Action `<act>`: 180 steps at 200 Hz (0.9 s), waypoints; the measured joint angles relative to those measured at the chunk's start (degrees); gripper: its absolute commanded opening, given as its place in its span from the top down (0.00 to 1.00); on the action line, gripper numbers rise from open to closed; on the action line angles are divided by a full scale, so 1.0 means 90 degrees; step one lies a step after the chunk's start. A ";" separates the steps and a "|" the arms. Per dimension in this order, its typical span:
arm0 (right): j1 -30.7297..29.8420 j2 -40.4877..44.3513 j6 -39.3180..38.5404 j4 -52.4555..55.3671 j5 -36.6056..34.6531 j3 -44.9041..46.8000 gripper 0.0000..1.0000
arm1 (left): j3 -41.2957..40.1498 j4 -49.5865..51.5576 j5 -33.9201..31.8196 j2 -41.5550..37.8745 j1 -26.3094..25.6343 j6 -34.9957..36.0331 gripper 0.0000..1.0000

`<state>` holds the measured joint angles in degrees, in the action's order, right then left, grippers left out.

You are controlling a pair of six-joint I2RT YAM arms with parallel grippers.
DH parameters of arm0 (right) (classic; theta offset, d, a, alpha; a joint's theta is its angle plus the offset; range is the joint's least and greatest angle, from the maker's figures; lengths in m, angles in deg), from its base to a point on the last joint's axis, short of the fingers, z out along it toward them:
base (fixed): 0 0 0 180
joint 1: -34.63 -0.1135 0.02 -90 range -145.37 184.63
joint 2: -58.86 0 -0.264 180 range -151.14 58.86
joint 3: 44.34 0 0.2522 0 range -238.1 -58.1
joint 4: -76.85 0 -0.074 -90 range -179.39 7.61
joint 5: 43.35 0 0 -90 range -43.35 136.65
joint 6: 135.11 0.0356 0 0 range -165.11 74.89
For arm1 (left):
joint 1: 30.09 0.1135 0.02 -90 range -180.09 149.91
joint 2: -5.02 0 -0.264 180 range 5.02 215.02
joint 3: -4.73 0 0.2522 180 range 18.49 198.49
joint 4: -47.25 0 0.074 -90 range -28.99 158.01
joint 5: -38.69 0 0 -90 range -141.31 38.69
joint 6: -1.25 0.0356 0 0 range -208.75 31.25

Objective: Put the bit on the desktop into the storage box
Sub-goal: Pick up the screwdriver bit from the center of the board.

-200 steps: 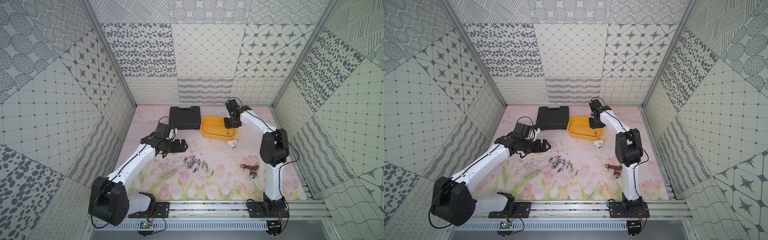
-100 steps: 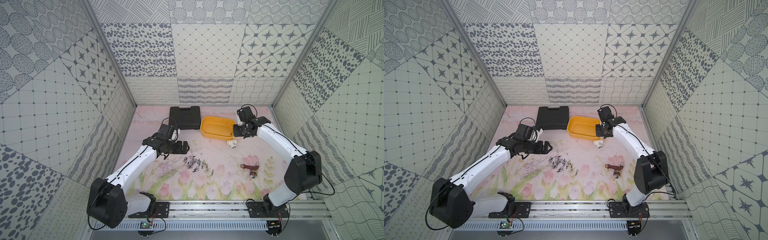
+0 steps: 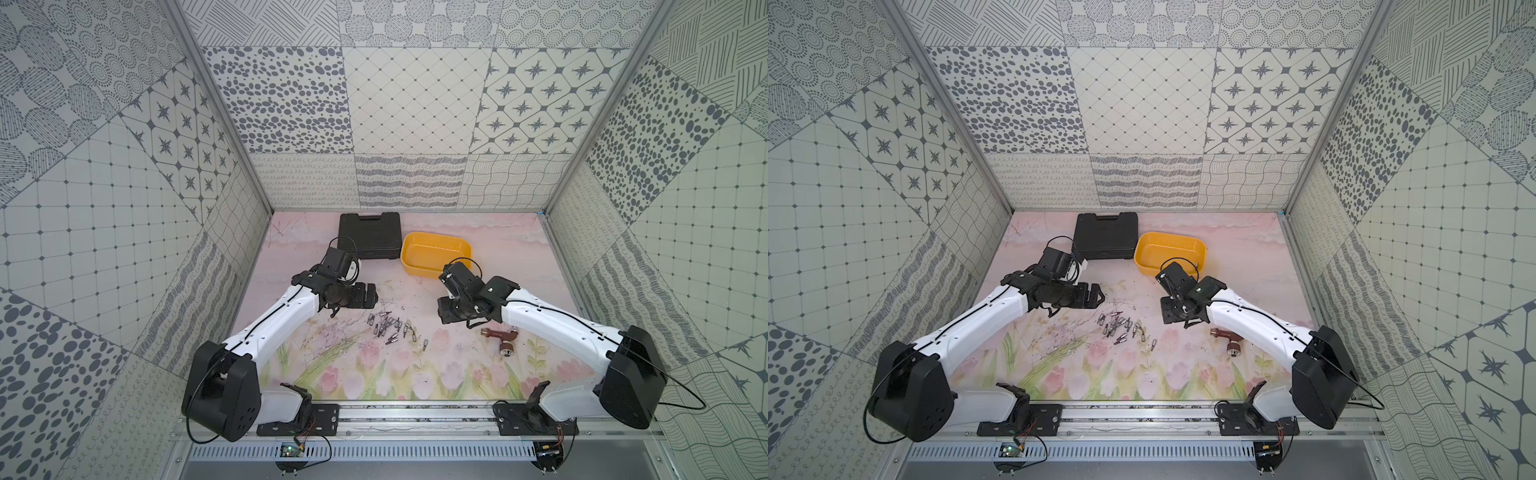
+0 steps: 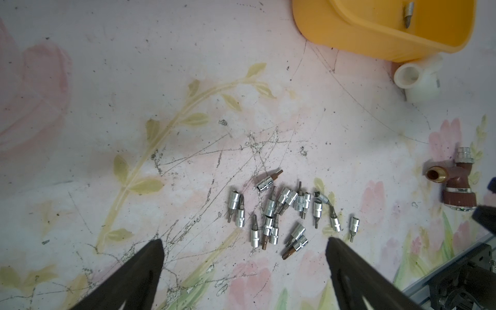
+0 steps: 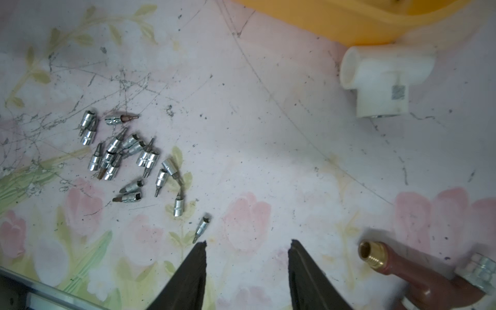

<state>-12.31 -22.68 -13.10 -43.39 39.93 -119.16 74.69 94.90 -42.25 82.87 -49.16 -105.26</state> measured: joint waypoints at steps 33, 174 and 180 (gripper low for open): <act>-0.0726 -0.0617 0.0452 -0.0056 0.0049 -0.0002 0.47 | 0.0000 0.0000 -0.0036 0.0010 0.0000 -0.0002 0.01; -0.1175 -0.2234 0.0678 -0.0223 0.0189 -0.0340 0.61 | -0.0002 0.0002 -0.0027 0.0000 0.0000 -0.0005 0.01; -0.1178 -0.2246 0.0670 -0.0223 0.0189 -0.0340 0.62 | -0.0002 0.0002 -0.0027 0.0000 0.0000 -0.0005 0.01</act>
<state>-22.91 -42.90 -7.07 -45.40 41.63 -122.22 74.67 94.92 -42.49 82.87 -49.16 -105.30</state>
